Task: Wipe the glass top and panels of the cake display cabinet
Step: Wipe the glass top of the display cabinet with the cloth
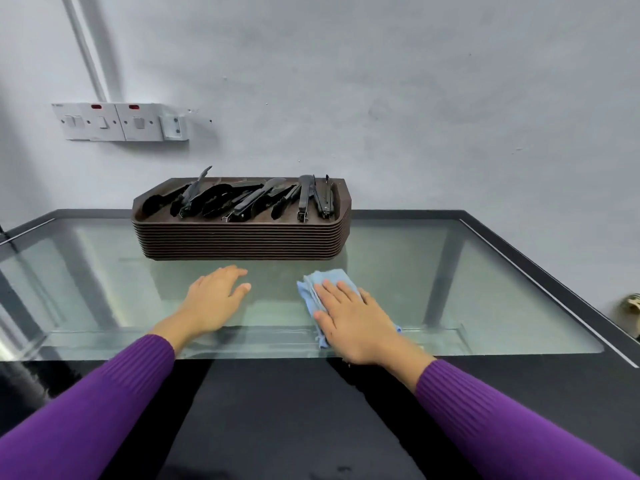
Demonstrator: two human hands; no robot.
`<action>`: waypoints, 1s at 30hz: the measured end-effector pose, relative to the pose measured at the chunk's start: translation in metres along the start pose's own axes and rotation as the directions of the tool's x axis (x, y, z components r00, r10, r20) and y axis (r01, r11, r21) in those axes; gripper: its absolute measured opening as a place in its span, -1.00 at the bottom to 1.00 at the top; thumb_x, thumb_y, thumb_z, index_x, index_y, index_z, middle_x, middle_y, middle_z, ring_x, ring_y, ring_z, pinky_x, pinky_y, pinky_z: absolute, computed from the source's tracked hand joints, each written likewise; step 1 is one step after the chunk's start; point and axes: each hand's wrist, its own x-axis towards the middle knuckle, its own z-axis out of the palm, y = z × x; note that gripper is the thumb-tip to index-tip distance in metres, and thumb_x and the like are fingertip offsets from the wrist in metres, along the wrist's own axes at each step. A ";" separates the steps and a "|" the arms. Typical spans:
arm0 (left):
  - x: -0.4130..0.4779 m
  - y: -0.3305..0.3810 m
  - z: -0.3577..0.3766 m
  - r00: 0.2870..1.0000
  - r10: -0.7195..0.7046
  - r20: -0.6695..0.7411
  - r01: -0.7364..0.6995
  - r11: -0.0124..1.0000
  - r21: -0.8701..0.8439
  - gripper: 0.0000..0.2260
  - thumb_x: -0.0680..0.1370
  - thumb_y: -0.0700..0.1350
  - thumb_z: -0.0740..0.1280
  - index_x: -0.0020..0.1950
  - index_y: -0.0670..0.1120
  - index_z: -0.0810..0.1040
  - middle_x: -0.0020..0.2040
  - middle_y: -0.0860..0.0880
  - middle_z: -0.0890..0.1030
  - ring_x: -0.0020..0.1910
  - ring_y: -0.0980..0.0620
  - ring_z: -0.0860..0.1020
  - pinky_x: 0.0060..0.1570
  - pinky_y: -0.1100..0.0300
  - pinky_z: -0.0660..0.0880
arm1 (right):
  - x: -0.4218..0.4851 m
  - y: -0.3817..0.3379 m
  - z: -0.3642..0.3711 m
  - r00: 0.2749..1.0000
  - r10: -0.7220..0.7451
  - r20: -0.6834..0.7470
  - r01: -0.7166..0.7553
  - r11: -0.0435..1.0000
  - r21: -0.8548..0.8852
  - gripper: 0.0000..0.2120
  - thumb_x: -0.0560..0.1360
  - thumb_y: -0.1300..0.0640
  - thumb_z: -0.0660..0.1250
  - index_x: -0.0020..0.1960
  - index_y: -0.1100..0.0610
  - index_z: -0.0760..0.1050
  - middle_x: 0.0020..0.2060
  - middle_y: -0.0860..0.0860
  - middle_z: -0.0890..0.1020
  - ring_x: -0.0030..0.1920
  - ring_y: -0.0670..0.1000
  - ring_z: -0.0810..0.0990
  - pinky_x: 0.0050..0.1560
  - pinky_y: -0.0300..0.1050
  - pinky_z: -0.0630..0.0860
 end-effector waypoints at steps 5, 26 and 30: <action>-0.027 -0.022 -0.030 0.998 0.021 0.052 -0.009 0.975 -0.221 -0.80 0.58 -0.06 0.32 0.19 0.02 0.58 0.38 0.01 0.49 0.39 0.03 0.39 0.25 0.26 0.21 | -0.051 0.090 -0.022 0.996 0.093 0.012 -0.092 0.995 -0.049 -0.35 0.55 -0.21 -0.22 0.58 0.00 0.01 0.58 -0.08 0.06 0.57 -0.09 0.04 0.53 -0.05 0.04; -0.148 -0.123 -0.076 0.978 0.178 0.106 -0.163 0.977 -0.138 -0.77 0.56 0.08 0.29 0.20 0.30 0.42 0.38 0.13 0.47 0.38 0.13 0.39 0.38 0.20 0.23 | -0.124 -0.003 -0.010 0.867 0.482 -0.122 -0.485 0.875 0.010 -0.56 0.64 -0.03 -0.02 0.47 0.07 0.24 0.52 0.01 0.26 0.51 0.07 0.22 0.44 0.08 0.19; -0.164 -0.131 -0.072 0.984 0.152 0.094 -0.144 0.986 -0.086 -0.60 0.61 0.12 0.17 0.45 0.13 0.35 0.49 0.12 0.32 0.49 0.09 0.26 0.46 0.15 0.13 | -0.120 -0.101 0.016 0.950 0.284 -0.126 -0.288 0.957 -0.014 -0.53 0.64 -0.04 -0.04 0.51 0.07 0.19 0.52 0.00 0.24 0.51 0.07 0.19 0.43 0.09 0.18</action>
